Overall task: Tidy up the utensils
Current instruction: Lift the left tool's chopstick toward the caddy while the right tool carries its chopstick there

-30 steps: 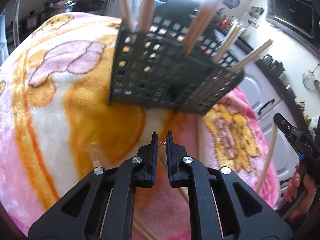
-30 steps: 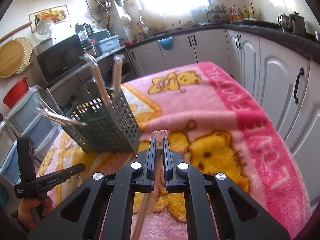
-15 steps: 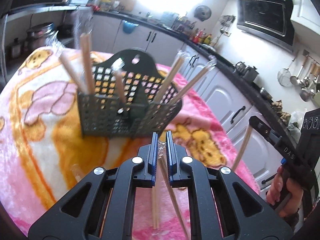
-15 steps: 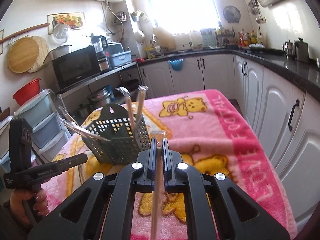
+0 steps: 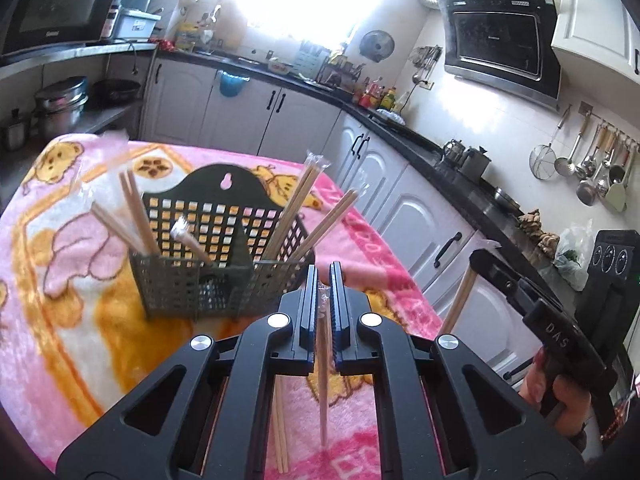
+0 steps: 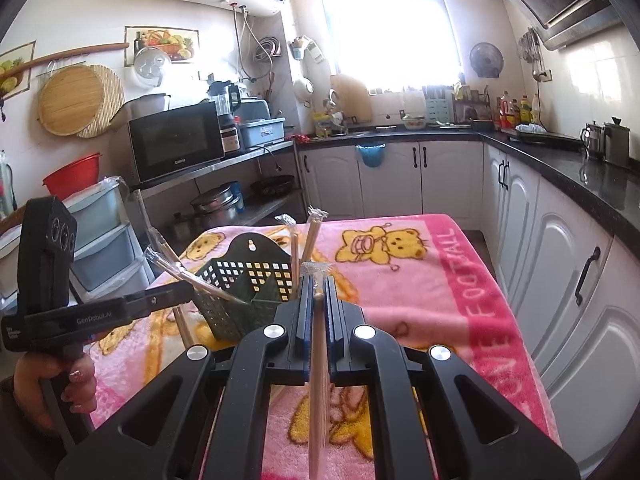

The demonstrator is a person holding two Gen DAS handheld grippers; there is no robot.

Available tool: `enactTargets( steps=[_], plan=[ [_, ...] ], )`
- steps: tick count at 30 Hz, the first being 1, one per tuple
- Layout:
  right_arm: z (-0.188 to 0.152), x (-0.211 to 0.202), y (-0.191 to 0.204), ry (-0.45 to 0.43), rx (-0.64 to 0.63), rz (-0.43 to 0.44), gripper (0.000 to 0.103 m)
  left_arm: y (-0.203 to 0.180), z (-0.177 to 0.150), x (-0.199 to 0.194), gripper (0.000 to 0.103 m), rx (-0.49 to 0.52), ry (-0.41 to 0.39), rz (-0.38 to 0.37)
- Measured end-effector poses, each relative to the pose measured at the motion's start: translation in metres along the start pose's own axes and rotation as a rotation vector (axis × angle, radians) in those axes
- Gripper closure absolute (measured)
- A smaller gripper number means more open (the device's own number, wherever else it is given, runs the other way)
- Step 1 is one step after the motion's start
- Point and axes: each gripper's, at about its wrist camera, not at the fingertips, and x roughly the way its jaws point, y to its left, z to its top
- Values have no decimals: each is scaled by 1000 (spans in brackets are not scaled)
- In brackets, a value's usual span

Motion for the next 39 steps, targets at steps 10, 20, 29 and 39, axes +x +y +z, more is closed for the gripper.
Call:
enactTargets(
  steps=[10, 20, 29, 39],
  plan=[
    [19, -8, 14, -55, -34, 17, 97, -13, 28, -14, 100, 36, -58, -43],
    [43, -3, 39, -121, -109, 38, 97, -15, 63, -31, 100, 50, -134, -56],
    [73, 13, 56, -180, -141, 45, 97, -8, 97, -40, 100, 55, -201, -39],
    [112, 36, 79, -242, -180, 69, 97, 13, 135, -42, 100, 16, -261, -2]
  ],
)
